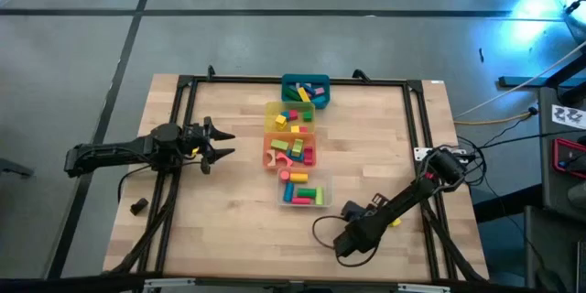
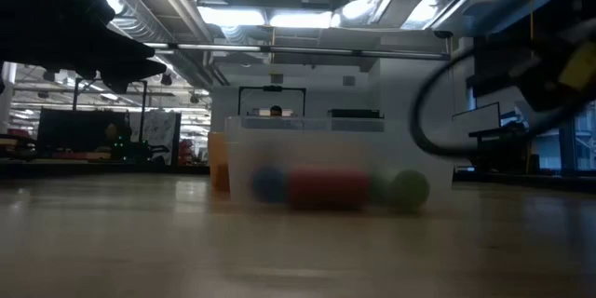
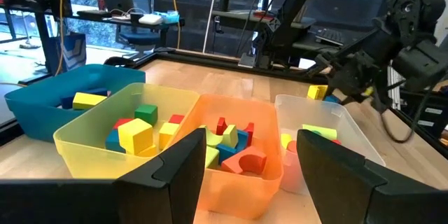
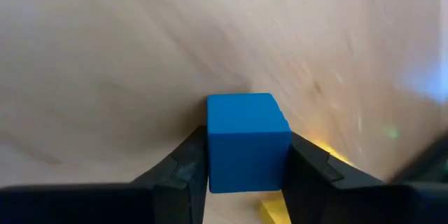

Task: Sort blocks by size
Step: Put the blue square block into the yellow bin

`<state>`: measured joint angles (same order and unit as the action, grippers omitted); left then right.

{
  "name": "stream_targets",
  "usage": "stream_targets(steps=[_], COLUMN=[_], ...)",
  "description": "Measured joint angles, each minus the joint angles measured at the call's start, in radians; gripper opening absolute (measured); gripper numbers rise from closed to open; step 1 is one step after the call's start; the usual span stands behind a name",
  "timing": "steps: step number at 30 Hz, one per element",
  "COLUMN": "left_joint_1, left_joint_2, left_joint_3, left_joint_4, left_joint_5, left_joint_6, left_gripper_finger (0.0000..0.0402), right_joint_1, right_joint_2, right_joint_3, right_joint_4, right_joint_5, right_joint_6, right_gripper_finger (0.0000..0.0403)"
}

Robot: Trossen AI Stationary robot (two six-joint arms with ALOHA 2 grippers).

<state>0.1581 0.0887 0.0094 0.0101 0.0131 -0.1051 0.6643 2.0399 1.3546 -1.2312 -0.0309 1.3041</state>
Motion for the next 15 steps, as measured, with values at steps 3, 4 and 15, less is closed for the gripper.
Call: stream_targets(steps=[3, 4, 15], left_joint_1=[0.000, 0.000, 0.000], left_joint_2=[0.000, 0.000, 0.000], left_joint_3=[0.000, 0.000, 0.000], left_joint_4=[0.000, 0.000, 0.000], left_joint_5=[0.000, 0.000, 0.000], left_joint_6=[0.000, 0.000, 0.000], left_gripper_finger=[0.0210, 0.0210, 0.0210], right_joint_1=[-0.019, -0.028, -0.158], right_joint_2=[0.000, 0.000, 0.000], right_joint_3=[0.031, 0.045, 0.321], right_joint_4=[-0.003, -0.018, -0.269], right_joint_5=[0.034, 0.048, 0.284], right_joint_6=[-0.078, -0.111, -0.440], right_gripper_finger=[0.0134, 0.0134, 0.0144])
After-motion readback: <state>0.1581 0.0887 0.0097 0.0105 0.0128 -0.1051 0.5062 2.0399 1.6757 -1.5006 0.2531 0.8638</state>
